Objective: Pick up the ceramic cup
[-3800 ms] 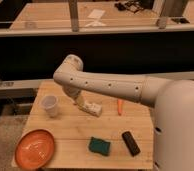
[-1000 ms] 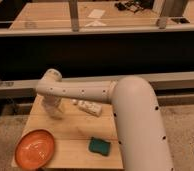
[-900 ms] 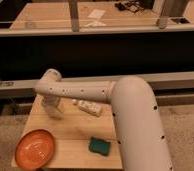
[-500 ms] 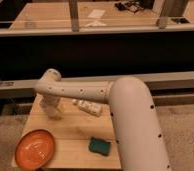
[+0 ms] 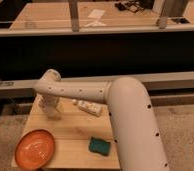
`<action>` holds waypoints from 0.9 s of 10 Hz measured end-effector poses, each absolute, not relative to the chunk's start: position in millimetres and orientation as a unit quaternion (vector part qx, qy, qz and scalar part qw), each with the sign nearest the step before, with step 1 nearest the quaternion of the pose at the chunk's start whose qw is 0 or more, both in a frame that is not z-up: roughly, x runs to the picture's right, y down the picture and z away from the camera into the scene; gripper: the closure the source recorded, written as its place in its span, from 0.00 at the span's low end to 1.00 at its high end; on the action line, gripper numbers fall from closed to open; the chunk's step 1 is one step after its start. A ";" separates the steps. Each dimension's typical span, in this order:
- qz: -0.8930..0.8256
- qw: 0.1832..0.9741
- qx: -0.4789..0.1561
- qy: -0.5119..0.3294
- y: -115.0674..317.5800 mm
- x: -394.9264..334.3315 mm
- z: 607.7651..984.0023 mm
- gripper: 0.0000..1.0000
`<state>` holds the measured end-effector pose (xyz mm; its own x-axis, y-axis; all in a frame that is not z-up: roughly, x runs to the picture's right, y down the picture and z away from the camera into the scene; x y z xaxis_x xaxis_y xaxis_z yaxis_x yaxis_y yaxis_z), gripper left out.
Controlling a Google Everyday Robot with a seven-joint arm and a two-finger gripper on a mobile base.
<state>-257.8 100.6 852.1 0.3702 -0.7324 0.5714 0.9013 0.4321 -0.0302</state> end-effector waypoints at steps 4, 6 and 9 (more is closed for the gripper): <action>-0.507 0.807 -0.173 -0.250 100.7 -261.9 856.8 0.20; -0.510 0.804 -0.173 -0.253 101.2 -266.6 858.3 0.24; -0.512 0.802 -0.174 -0.255 101.1 -269.7 860.4 0.26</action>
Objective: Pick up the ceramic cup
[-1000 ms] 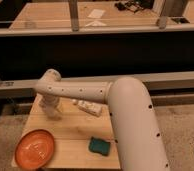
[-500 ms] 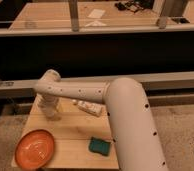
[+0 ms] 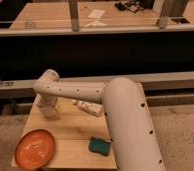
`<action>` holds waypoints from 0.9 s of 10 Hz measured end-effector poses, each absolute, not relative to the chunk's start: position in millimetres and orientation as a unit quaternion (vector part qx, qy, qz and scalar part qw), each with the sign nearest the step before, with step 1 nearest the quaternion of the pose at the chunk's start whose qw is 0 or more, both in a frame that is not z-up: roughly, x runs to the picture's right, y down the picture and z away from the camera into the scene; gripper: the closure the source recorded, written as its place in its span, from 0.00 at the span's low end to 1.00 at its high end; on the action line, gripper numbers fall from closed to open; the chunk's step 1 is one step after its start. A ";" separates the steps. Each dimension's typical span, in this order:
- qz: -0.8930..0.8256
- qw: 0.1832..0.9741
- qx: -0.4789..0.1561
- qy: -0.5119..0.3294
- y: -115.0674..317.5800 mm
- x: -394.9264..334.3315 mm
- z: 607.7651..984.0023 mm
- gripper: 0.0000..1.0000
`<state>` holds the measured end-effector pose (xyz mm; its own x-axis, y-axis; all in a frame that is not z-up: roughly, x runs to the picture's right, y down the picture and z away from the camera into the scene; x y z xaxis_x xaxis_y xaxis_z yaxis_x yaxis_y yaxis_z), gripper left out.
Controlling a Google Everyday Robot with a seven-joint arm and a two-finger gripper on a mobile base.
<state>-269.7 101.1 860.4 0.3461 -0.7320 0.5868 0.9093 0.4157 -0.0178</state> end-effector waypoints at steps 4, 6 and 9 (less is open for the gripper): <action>-0.514 0.799 -0.177 -0.255 102.4 -274.9 862.5 0.26; -0.516 0.798 -0.179 -0.255 103.0 -277.4 863.1 0.26; -0.519 0.796 -0.182 -0.254 103.2 -278.3 864.1 0.33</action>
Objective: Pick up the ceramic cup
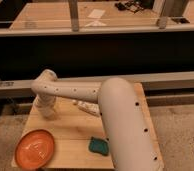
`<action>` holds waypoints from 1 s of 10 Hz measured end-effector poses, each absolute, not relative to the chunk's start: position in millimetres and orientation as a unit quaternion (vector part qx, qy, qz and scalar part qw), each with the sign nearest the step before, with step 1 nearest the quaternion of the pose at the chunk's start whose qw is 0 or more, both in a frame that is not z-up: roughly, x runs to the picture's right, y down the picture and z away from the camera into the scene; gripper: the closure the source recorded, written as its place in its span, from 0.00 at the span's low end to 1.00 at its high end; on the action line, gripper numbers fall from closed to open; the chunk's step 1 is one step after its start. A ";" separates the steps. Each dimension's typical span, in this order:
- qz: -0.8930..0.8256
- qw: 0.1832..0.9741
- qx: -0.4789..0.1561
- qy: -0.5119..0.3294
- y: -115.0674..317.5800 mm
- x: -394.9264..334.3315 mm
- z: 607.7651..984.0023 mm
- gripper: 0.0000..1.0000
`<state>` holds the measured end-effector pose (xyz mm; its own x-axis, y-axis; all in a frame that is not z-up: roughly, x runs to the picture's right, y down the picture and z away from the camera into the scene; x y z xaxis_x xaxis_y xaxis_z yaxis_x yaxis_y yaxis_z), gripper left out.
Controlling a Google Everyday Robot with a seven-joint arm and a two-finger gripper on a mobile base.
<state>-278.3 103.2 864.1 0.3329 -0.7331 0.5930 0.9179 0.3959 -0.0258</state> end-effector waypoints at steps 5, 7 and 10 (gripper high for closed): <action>-0.523 0.792 -0.188 -0.253 105.5 -282.7 863.1 0.38; -0.525 0.790 -0.189 -0.252 103.9 -283.6 857.8 0.52; -0.527 0.789 -0.191 -0.252 103.1 -283.9 855.5 0.54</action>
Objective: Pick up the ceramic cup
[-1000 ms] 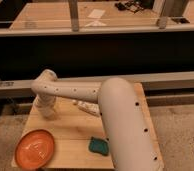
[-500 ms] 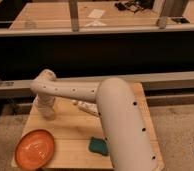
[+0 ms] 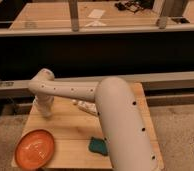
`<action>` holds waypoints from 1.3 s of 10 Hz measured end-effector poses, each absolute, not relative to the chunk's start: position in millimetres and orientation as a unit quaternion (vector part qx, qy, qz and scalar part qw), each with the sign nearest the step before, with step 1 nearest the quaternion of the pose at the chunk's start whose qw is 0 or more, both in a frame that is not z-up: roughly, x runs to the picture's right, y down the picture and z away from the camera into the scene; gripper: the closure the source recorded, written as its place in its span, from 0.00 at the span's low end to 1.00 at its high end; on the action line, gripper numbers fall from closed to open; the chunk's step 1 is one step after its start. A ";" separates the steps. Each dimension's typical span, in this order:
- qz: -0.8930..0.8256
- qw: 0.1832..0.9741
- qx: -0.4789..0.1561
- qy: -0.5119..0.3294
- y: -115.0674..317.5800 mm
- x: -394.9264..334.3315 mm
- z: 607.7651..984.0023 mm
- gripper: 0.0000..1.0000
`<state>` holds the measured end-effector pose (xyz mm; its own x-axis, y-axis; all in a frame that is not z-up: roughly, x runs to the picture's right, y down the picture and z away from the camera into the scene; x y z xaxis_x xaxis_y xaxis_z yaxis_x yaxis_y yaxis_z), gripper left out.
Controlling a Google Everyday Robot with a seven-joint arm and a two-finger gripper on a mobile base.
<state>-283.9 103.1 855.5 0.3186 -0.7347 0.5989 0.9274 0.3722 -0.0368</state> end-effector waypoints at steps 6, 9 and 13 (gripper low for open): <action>-0.536 0.783 -0.190 -0.253 94.2 -288.6 835.8 0.89; -0.539 0.779 -0.189 -0.256 93.1 -290.6 832.2 0.80; -0.546 0.774 -0.187 -0.260 88.1 -293.2 824.6 0.86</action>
<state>-293.2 88.1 824.6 0.2698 -0.7478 0.6066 0.9425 0.3342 -0.0071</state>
